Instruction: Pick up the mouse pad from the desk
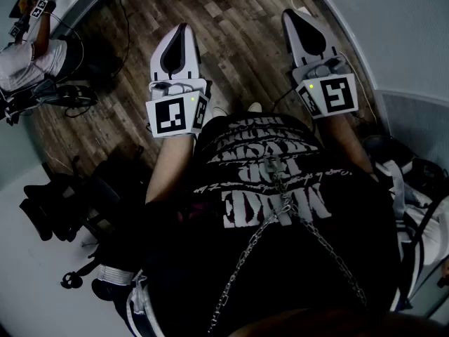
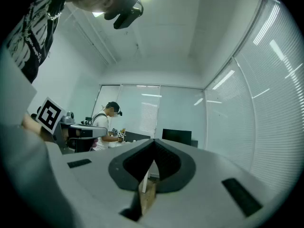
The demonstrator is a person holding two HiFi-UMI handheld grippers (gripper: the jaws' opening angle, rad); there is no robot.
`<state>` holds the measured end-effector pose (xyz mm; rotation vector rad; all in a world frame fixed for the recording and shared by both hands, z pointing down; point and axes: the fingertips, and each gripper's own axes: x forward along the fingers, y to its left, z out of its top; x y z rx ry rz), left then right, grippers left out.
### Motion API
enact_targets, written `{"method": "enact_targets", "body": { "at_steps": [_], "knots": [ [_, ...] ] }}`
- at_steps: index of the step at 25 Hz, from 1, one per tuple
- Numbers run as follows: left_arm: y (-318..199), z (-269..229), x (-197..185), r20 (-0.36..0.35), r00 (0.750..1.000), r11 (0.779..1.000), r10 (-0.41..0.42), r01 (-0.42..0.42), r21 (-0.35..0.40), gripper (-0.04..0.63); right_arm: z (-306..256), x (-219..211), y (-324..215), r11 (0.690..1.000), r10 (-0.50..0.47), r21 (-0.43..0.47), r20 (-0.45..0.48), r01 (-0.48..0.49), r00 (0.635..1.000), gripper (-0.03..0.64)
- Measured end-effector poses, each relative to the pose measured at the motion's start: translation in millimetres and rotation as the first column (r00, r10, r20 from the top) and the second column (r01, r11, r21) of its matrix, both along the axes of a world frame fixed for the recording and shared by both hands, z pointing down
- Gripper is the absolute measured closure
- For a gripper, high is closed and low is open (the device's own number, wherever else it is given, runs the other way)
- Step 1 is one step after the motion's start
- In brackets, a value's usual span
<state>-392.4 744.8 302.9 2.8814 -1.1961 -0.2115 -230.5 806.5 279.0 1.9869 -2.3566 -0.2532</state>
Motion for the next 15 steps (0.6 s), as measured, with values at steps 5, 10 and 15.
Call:
{"method": "enact_targets", "body": {
  "at_steps": [5,10,15],
  "knots": [
    [-8.6,-7.5,-24.1,0.018,1.0,1.0,0.019,-0.019,0.011,0.589,0.8,-19.6,-10.2,0.999,0.028,-0.018,0.004,-0.028,1.0,0.617],
    [-18.8,2.2,-46.2,0.007,0.998,0.998,0.056,-0.056,-0.022,0.589,6.4,-42.5,-11.7,0.997,0.06,-0.043,-0.005,-0.06,0.998,0.617],
    [-27.8,10.3,-61.8,0.002,0.997,0.996,0.078,-0.078,-0.04,0.589,7.4,-54.7,-0.8,0.994,0.085,-0.066,0.026,-0.083,0.996,0.617]
  ]
}}
